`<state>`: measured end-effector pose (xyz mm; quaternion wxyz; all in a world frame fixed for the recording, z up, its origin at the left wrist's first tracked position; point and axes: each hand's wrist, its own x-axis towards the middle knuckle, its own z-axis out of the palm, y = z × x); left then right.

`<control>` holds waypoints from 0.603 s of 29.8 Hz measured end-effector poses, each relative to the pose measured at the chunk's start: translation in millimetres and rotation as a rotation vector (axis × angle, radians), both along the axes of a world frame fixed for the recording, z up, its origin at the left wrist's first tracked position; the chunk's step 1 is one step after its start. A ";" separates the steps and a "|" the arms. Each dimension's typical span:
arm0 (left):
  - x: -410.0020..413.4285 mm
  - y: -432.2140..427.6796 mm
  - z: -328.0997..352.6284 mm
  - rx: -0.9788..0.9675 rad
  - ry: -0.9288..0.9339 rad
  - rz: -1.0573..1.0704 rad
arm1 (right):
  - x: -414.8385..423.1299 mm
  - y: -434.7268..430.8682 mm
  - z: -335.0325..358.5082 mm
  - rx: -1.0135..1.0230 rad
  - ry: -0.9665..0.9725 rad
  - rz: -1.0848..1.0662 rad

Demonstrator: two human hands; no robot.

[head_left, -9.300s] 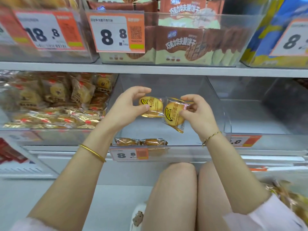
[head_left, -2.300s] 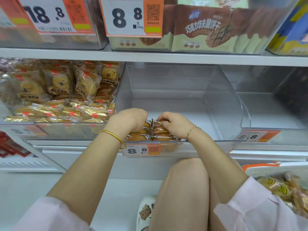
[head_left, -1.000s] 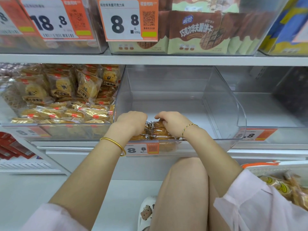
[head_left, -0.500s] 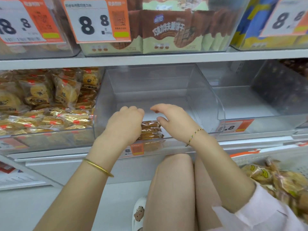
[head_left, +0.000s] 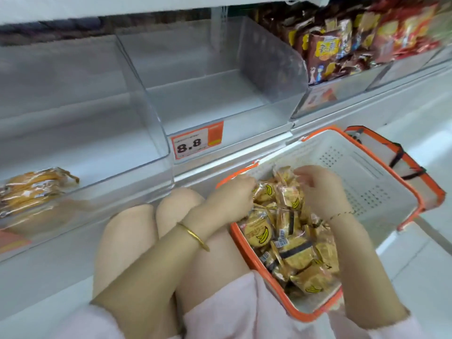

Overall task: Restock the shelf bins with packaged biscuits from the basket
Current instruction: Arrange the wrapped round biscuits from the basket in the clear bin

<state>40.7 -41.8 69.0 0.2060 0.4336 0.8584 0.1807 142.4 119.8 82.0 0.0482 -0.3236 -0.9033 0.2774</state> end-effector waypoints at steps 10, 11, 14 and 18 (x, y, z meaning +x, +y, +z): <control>8.8 38.5 -66.0 -0.233 -0.106 -0.099 | -11.3 28.9 -40.1 0.075 -0.311 0.068; 7.8 37.7 -69.2 -0.229 -0.130 -0.095 | -16.6 26.1 -41.6 0.093 -0.329 0.116; 7.2 34.6 -74.4 -0.198 -0.180 -0.084 | -32.8 23.6 -47.9 0.187 -0.515 0.218; 6.7 33.9 -77.9 -0.191 -0.184 -0.095 | -39.1 28.9 -55.8 0.139 -0.666 0.258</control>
